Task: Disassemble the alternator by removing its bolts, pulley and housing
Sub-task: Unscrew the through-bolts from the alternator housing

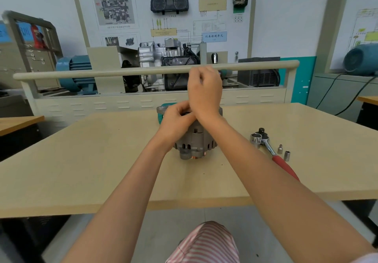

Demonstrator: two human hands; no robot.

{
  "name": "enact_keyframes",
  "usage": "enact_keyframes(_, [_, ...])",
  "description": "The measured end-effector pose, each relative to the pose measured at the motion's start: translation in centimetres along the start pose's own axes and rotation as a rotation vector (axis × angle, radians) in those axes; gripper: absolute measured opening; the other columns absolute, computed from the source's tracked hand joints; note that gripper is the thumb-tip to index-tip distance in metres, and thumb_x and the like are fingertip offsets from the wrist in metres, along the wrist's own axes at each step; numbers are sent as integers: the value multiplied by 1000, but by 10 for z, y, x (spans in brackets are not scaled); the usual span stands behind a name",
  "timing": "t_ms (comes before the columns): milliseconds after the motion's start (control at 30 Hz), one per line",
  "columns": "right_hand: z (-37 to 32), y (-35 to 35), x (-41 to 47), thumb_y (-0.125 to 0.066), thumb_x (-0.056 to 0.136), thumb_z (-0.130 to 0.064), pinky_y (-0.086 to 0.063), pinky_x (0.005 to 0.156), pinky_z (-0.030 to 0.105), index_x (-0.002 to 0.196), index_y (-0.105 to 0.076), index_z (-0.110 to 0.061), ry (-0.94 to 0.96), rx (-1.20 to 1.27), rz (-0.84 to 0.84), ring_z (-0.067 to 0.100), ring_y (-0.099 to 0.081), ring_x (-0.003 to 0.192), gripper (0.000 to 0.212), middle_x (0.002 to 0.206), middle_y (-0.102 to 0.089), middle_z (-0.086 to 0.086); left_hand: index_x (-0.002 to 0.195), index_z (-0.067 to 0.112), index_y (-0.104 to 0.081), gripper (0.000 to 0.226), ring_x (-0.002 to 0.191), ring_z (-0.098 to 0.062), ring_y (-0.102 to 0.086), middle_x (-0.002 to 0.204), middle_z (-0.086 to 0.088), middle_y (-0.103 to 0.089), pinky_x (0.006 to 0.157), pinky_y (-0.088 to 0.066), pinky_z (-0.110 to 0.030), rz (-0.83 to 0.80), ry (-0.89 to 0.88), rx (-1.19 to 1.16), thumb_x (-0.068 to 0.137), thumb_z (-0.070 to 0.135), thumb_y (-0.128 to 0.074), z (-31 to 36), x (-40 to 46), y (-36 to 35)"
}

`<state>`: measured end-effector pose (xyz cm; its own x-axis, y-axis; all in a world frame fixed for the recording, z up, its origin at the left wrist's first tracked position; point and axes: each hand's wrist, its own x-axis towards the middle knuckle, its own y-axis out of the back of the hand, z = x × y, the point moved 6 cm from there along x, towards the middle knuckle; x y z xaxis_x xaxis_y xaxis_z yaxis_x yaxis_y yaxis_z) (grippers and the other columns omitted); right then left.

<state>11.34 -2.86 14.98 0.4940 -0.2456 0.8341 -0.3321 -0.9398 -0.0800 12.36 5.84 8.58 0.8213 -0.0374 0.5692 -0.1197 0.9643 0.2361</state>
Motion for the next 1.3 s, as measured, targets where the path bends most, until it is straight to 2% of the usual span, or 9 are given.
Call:
enact_keyframes(167, [19, -4, 11, -37, 92, -7, -39, 59, 24, 45, -32, -16, -374, 523, -70, 13, -36, 49, 48, 47, -35, 4, 90, 30, -69, 18, 81, 1, -68, 80, 17, -73, 67, -50, -12, -20, 27, -52, 89, 14, -62, -3, 2, -1])
enact_keyframes(333, [19, -14, 13, -33, 93, -7, -49, 72, 28, 47, -35, -16, -456, 654, -161, 8, -42, 44, 48, 46, -37, 5, 93, 27, -70, 14, 84, -3, -69, 82, 13, -74, 70, -52, -15, -3, 56, -51, 88, 15, -63, -5, 1, 1])
enact_keyframes(500, [19, -5, 8, -36, 93, -8, -41, 63, 22, 46, -36, -13, -319, 429, -100, 19, -41, 59, 47, 53, -40, 6, 88, 28, -70, 17, 84, -7, -69, 81, 11, -73, 76, -53, -21, 2, 30, -41, 89, 13, -62, -3, 1, 0])
enact_keyframes(600, [7, -6, 3, -42, 89, -10, -31, 57, 27, 50, -34, -17, -88, 117, -95, 13, -37, 59, 41, 56, -38, -2, 69, 26, -64, 34, 58, 6, -61, 57, 17, -66, 54, -44, -8, 7, 22, -36, 89, 0, -56, -3, 0, 1])
enact_keyframes(733, [-6, -6, -8, -48, 85, -13, -35, 77, 31, 66, -55, -7, 184, -422, 31, 19, -41, 76, 21, 72, -47, 2, 61, 18, -53, 37, 41, 8, -48, 42, 15, -53, 40, -32, -6, 50, 70, 5, 85, -9, -49, -9, 1, 5])
enact_keyframes(867, [-4, -7, -11, -47, 85, -20, -33, 90, 32, 84, -61, -4, 175, -607, 5, 24, -47, 89, 21, 86, -54, 8, 69, 16, -57, 28, 46, 10, -51, 49, 13, -56, 41, -35, -7, 59, 86, -7, 86, -5, -52, -10, 3, 5])
enact_keyframes(1033, [-2, -10, 2, -49, 87, -12, -36, 72, 31, 48, -32, -20, 52, -208, -84, 15, -44, 71, 43, 61, -40, -5, 51, 27, -53, 47, 42, 7, -50, 42, 16, -54, 41, -34, -7, 61, 52, -17, 83, -7, -52, -7, 1, 3])
enact_keyframes(1167, [9, -10, 8, -44, 90, -9, -24, 46, 21, 43, -29, -18, -172, 182, -80, 5, -27, 43, 51, 41, -29, -9, 73, 30, -66, 28, 63, 7, -62, 63, 17, -68, 54, -44, -8, 2, 31, -38, 89, 8, -59, -3, 1, 0])
enact_keyframes(1300, [17, -12, 13, -38, 91, -7, -40, 60, 27, 44, -31, -17, -426, 540, -93, 13, -33, 45, 48, 38, -32, -4, 91, 29, -70, 17, 81, 2, -68, 79, 17, -73, 63, -49, -11, -18, 47, -38, 90, 15, -61, -6, 3, 0])
